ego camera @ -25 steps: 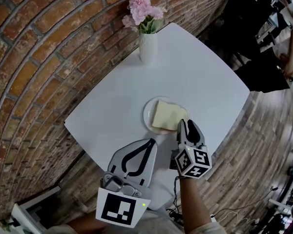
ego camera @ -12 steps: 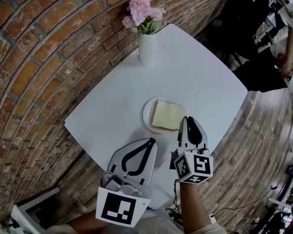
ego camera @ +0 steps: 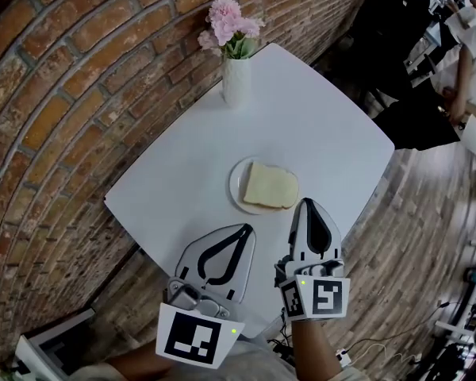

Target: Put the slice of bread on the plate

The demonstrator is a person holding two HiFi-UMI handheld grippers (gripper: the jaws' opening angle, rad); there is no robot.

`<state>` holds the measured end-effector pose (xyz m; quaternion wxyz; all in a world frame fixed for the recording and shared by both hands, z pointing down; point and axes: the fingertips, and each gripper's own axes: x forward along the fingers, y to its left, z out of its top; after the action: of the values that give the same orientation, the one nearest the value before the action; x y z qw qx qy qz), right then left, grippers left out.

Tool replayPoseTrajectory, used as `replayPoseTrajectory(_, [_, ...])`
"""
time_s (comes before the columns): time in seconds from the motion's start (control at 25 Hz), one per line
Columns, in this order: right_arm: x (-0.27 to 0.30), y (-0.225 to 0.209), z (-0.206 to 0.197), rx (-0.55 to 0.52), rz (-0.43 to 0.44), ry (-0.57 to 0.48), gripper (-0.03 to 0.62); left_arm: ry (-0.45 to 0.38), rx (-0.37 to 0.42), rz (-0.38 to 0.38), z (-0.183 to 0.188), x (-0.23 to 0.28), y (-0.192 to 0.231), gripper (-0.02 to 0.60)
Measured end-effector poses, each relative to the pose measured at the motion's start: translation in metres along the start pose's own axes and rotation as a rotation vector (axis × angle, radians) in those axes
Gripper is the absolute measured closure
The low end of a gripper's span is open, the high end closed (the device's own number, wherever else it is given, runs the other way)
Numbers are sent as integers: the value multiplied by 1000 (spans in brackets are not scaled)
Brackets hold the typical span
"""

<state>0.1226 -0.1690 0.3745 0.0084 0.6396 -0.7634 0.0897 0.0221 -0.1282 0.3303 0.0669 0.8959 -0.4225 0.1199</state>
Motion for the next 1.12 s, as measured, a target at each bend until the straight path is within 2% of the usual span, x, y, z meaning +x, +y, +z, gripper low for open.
replayPoseTrajectory(0.48, [-61,41,61,-103,38,-121,586,-46,9,-18,11,-24,-14,572])
replayPoseTrajectory(0.84, [-101,76,81,-168,68,-156,586,-76,28,-26,19,-50,-23,572])
replayPoseTrajectory(1.12, [-127,93,85,-171,81,-150,586,-93,34,-29,24,-73,-32,572])
